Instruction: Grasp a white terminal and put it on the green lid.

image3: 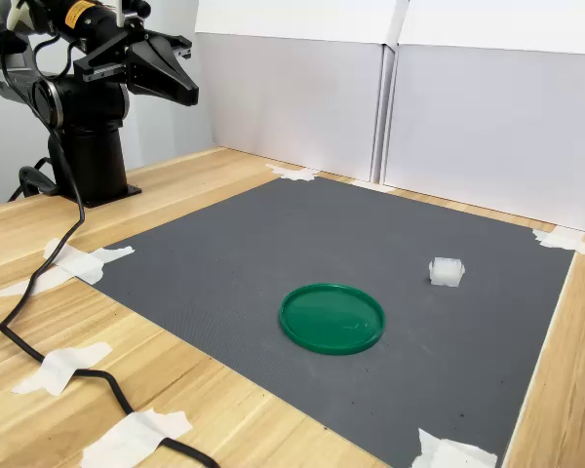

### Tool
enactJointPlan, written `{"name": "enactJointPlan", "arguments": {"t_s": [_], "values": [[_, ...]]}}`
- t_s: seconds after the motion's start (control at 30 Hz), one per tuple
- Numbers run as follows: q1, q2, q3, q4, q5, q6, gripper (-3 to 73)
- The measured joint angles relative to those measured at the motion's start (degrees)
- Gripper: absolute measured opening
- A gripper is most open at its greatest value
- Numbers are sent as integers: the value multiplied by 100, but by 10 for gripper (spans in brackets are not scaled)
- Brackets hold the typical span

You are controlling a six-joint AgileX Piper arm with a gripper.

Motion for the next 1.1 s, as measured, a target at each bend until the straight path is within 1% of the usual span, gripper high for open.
{"name": "enactJointPlan", "arguments": {"t_s": [0.77,0.93,1.1], "values": [[0,18,-50,11,6,0,-16],[0,505,-432,125,1,0,-16],[0,1398,-975,157,1,0,-16]]}}
